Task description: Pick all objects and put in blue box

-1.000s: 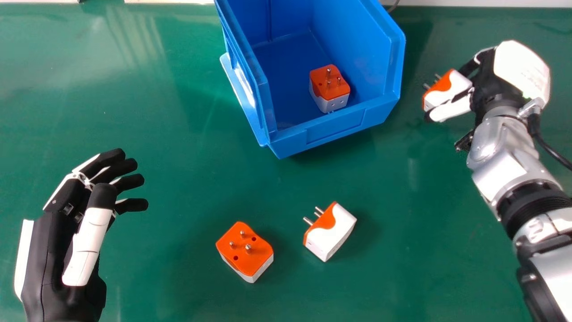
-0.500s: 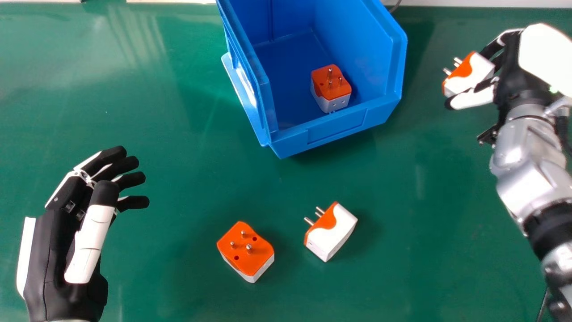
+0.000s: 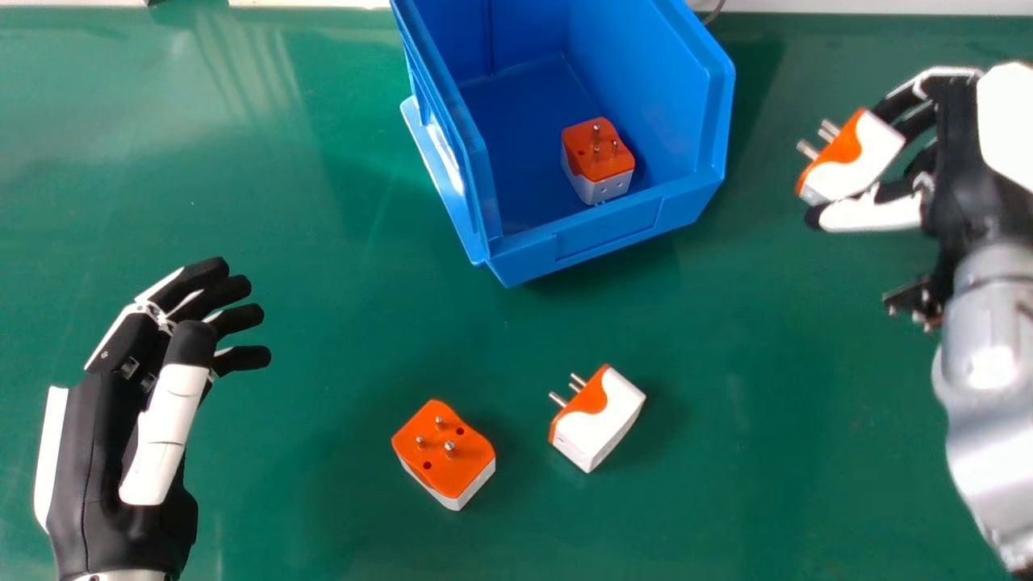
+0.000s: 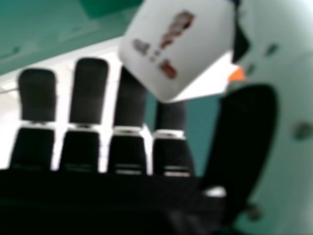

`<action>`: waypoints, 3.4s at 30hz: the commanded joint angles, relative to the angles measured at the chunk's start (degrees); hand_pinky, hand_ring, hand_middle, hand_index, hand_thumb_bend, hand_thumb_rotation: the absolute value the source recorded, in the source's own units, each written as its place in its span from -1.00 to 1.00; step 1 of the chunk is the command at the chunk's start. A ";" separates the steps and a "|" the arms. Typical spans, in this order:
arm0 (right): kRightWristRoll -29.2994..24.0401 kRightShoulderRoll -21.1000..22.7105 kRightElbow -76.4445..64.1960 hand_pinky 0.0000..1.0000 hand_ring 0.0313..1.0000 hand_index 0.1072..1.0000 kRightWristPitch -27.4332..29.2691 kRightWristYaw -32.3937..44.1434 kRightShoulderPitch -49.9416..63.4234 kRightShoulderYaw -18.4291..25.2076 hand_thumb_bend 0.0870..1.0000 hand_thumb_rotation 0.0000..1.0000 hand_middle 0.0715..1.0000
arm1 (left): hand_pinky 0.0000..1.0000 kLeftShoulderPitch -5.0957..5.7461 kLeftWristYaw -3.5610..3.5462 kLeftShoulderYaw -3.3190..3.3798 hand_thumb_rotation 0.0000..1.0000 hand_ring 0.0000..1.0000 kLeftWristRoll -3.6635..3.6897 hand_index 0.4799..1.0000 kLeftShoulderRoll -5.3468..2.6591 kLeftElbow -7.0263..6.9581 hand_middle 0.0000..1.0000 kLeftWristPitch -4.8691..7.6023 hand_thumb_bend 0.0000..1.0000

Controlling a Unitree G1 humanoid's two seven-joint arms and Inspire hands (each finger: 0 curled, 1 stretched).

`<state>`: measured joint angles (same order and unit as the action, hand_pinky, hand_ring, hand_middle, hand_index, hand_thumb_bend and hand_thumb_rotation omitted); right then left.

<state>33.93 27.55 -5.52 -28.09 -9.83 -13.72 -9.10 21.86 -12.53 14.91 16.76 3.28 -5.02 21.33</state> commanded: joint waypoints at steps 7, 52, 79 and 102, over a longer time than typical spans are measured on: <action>5.29 -0.93 -14.82 -0.38 -0.18 -0.06 1.98 3.59 8.91 -0.83 -0.11 -1.00 -0.02 | 0.20 -0.26 -0.66 -0.06 0.33 0.42 -0.16 -0.08 0.38 -0.24 0.47 1.13 0.95; 8.47 -11.07 8.68 -0.42 -0.20 -0.01 16.68 10.62 -19.74 -7.99 -0.12 -1.00 -0.04 | 0.21 -1.06 -0.40 0.13 0.34 0.43 -0.51 -0.05 0.11 -0.11 0.49 1.79 0.96; 10.31 -18.03 58.52 -0.44 -0.18 -0.04 27.46 -5.13 -44.12 -16.82 -0.13 -1.00 0.01 | 0.24 0.16 0.74 -0.73 0.37 0.46 -2.13 0.00 -0.51 -0.23 0.51 2.73 0.97; 9.19 -20.43 69.20 -0.40 -0.18 0.00 26.29 -4.49 -48.21 -20.24 -0.12 -1.00 -0.02 | 0.28 0.75 1.20 -1.35 0.39 0.49 -2.65 0.07 -0.93 -1.04 0.53 2.61 0.93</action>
<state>43.17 6.97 63.71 -1.89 -13.11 -58.91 -29.31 22.13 -11.45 13.77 14.33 2.59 -4.38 23.08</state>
